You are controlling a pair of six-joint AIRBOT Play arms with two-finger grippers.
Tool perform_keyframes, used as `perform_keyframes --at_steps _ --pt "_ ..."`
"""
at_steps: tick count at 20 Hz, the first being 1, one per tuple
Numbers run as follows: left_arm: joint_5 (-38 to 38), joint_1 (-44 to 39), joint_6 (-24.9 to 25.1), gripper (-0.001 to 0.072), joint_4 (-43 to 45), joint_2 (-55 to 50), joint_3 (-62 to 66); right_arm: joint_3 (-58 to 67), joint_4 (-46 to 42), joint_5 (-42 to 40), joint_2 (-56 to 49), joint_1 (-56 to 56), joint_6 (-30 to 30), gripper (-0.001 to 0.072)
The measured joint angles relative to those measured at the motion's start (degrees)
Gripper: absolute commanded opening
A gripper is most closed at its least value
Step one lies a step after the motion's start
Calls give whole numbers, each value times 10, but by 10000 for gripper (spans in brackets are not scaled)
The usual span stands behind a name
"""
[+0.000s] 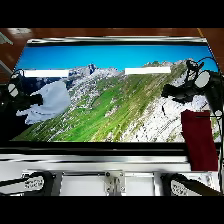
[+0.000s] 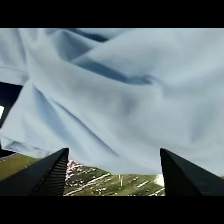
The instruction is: Fold the shirts.
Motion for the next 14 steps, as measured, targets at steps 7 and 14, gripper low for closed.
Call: perform_keyframes --at_steps 7,14 --pt "14 68 85 720 -156 -110 61 0 0 -2 0 0 -11 651" --pt "21 70 96 36 -237 -145 68 0 3 2 0 0 -12 650"
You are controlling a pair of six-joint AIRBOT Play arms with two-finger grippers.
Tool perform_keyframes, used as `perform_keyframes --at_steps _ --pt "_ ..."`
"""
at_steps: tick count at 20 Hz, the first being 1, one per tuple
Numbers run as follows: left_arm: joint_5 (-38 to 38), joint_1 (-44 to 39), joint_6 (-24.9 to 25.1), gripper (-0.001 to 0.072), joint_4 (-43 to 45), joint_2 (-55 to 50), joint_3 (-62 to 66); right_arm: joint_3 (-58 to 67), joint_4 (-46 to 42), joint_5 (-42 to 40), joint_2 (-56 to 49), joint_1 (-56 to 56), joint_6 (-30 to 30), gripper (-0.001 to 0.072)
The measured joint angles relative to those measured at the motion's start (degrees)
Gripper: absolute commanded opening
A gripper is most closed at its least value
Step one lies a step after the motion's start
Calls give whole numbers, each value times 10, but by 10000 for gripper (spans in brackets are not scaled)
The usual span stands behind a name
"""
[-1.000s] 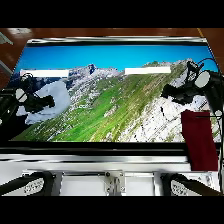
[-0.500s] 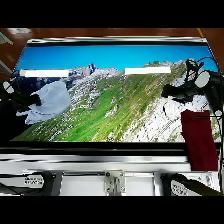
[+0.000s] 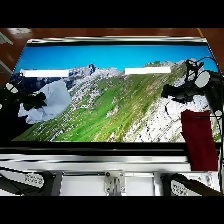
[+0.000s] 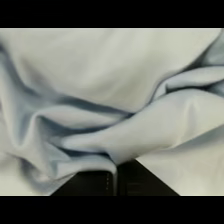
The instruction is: Fold the shirts.
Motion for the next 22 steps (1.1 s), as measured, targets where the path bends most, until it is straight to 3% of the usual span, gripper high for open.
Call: perform_keyframes --at_steps 5,9,14,18,19,20,21,22 --pt "-42 -42 71 36 -35 116 9 0 1 10 0 0 -11 650" --pt "-65 -145 90 35 -94 261 10 0 12 41 0 0 -22 650" --pt "-29 -358 26 35 -126 334 -19 0 22 104 0 0 -54 649" --pt "110 -523 -53 36 -135 302 -85 0 22 139 0 0 -74 649" --pt "144 -552 -71 76 -136 282 -99 0 21 144 0 0 -77 649" --pt "173 -573 -85 489 -136 258 -108 0 19 148 0 0 -81 649" --pt "193 -586 -94 704 -136 237 -114 0 19 153 0 0 -83 649" --pt "205 -591 -97 720 -137 219 -115 0 17 157 0 0 -86 649"
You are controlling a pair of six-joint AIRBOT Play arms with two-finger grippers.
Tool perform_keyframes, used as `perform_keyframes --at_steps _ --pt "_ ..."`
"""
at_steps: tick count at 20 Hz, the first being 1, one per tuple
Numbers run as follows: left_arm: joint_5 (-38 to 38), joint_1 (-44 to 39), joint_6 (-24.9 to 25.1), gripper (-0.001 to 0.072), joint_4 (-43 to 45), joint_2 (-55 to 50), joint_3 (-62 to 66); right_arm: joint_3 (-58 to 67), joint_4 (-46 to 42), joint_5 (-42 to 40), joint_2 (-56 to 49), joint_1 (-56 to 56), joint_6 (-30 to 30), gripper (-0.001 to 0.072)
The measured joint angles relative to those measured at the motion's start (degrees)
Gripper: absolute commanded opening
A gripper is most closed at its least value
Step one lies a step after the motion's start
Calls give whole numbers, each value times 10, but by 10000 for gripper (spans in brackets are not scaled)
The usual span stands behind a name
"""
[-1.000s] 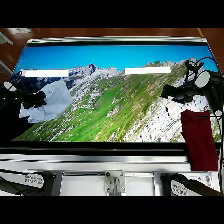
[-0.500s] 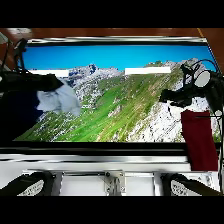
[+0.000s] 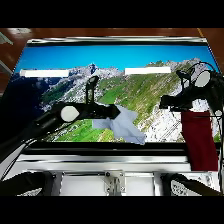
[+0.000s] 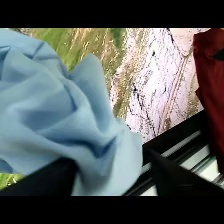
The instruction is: Fold the shirts.
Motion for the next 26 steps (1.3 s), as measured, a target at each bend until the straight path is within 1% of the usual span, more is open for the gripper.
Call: perform_keyframes --at_steps 2,3,6,8,10,12,14,16,20,26 --pt "-12 19 -1 720 1 -23 9 0 -2 7 0 0 -3 649" --pt "-39 43 8 720 3 -27 20 0 -4 9 0 0 -5 649" --pt "-141 154 50 720 20 -22 49 0 -11 14 0 0 -9 649" --pt "-208 239 65 720 30 -21 50 0 -13 16 0 0 -10 649" --pt "-257 309 76 720 35 -29 32 -7 -14 16 0 0 -10 650" --pt "-280 352 90 720 24 -46 8 -22 -14 13 0 0 -10 650" --pt "-285 369 106 720 2 -72 -9 -42 -8 7 0 0 -10 650" --pt "-271 372 122 720 -33 -103 -18 -60 3 1 0 0 -10 650" --pt "-221 357 142 718 -99 -155 -25 -77 31 -17 0 0 -10 650" --pt "-146 334 161 717 -170 -192 -27 -82 47 -35 0 0 -10 649"
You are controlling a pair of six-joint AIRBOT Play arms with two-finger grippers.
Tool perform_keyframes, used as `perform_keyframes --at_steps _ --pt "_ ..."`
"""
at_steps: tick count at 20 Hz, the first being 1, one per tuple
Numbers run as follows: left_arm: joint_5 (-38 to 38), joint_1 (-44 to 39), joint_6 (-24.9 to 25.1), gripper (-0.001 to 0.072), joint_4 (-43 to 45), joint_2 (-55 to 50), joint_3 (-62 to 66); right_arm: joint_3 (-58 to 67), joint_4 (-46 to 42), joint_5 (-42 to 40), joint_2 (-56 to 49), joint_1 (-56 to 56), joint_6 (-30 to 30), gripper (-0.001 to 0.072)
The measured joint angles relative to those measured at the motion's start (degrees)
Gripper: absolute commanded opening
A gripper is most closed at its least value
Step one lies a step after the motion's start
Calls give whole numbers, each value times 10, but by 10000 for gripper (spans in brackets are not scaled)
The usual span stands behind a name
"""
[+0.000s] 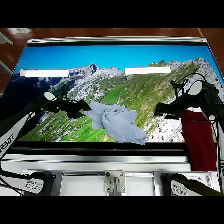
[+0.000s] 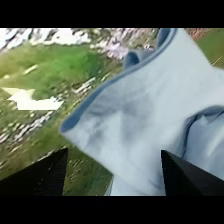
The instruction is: Fold the shirts.
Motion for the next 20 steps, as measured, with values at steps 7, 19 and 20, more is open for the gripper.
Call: perform_keyframes --at_steps 7,19,20 --pt "26 -9 3 86 -36 -37 0 -2 11 -7 0 6 0 651" --pt "-4 -10 41 37 -45 -12 39 -144 37 -98 -4 105 -37 660" --pt "-9 -10 44 36 -46 -9 40 -151 38 -104 -9 107 -36 659"
